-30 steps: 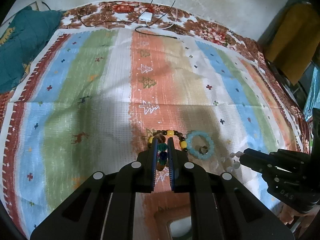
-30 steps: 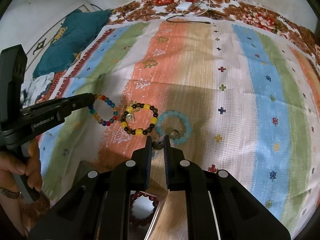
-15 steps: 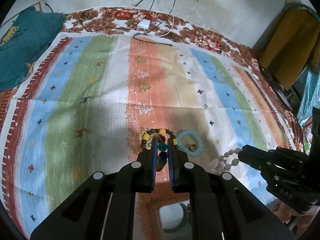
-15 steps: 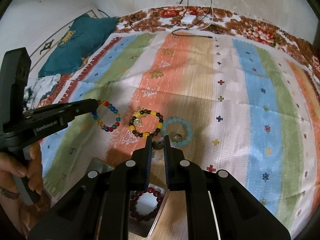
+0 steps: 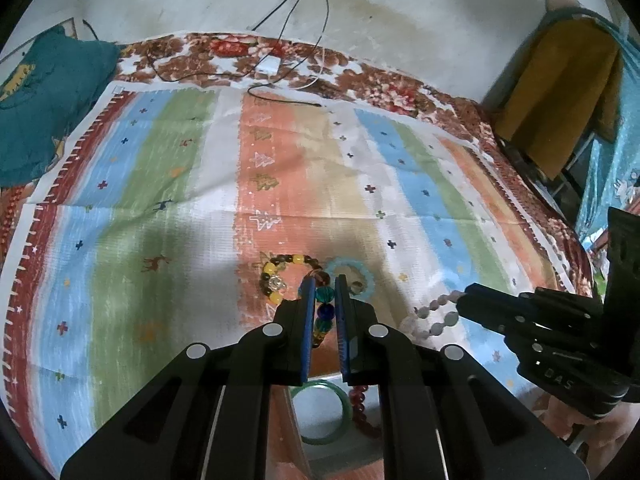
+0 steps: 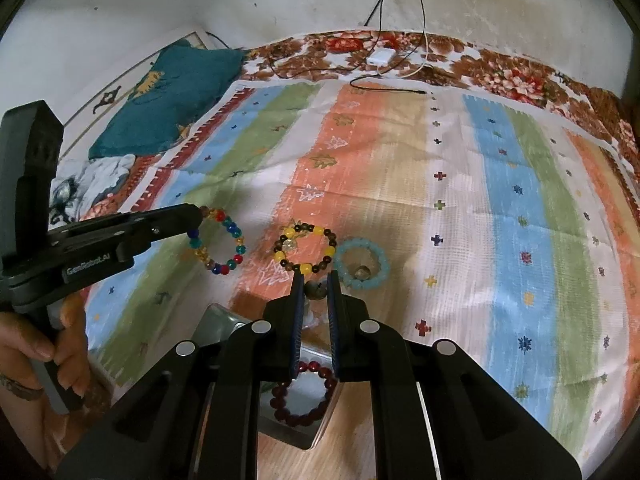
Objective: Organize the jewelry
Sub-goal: 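Carry the multicolour bracelet with the left gripper toward the tin while the right gripper holds the white bracelet, then open the left gripper over the tin while the right gripper releases the white bracelet into it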
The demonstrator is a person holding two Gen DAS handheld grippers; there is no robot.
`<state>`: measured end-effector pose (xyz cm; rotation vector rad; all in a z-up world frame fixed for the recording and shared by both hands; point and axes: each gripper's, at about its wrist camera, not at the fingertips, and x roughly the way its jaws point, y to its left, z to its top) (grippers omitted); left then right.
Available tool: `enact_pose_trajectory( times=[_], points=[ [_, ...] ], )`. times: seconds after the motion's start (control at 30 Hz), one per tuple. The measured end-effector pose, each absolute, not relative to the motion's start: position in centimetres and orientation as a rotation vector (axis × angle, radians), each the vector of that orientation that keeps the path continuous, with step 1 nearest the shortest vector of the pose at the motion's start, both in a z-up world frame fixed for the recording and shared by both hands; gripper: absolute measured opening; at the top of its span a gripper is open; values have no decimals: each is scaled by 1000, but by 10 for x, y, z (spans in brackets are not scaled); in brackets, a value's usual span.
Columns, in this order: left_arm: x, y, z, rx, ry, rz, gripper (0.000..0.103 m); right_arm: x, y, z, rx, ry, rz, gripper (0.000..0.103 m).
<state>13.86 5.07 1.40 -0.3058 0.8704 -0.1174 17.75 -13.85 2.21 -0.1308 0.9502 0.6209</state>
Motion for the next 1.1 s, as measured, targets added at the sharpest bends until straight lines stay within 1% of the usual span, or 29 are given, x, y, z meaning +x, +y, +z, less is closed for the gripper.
enact_pose_trajectory(
  times=[0.33, 0.77, 1.1],
  points=[
    [115, 38, 20, -285, 850, -151, 9, 157, -146, 32, -114, 922, 656, 12],
    [91, 29, 21, -269, 837, -169, 9, 134, -150, 29, -122, 930, 684, 12],
    [86, 26, 12, -289, 892, -195, 10, 130, -146, 24, -144, 960, 703, 12]
  ],
)
